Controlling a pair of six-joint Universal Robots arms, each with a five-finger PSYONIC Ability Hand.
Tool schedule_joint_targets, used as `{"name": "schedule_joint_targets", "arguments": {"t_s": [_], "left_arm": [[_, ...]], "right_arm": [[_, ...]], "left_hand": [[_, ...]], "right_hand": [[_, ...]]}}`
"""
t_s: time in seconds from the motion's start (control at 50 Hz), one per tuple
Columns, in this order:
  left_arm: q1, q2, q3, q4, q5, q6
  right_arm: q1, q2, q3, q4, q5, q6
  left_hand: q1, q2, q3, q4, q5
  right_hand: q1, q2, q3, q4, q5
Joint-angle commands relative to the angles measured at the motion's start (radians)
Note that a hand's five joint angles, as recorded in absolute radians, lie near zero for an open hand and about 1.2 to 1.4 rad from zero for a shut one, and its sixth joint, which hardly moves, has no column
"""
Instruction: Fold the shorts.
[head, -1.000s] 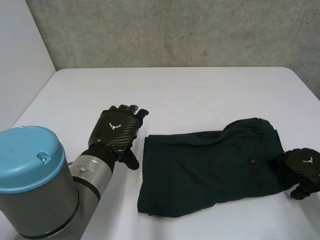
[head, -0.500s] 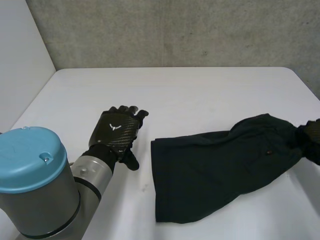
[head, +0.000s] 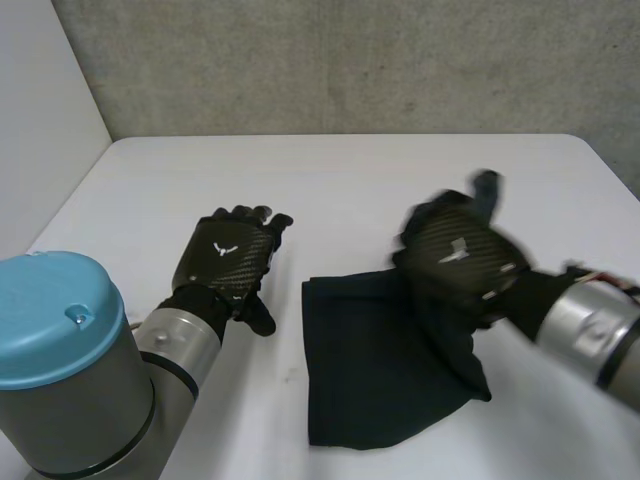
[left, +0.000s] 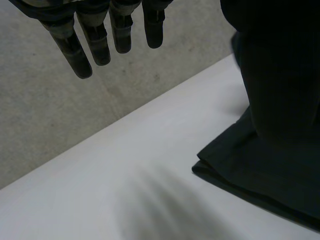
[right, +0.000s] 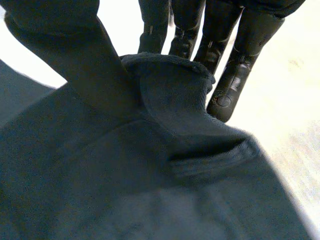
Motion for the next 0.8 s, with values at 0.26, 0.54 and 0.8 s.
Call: {"name": "schedule_joint_targets", "arguments": {"t_s": [0.26,0.54,0.8], "left_arm": [[0.031,0.031,0.007,0.019,-0.042,-0.001],[0.031,0.032,0.084,0.023,-0.044,0.0],[-0.044,0.0,0.167,-0.004,-0.046,-0.046]], "right_arm": [[0.301,0.256,-0.039,0.091,0.117,-0.016],[0.284,0.039,-0.097,0.095,0.309,0.456],[0.141,-0.015,-0.183,0.206,0.398,0.674]], "left_hand": [[-0.01,-0.024,-0.035,-0.026,-0.043],[-0.007,-0.021,-0.032,-0.023,-0.04],[0.007,-0.006,-0.017,-0.008,-0.025]], "right_hand": [[-0.189,-0.41,-0.418,-0.419,-0.371],[-0.788,-1.01,-1.018,-1.019,-0.97],[-0.788,-1.01,-1.018,-1.019,-0.97]]}}
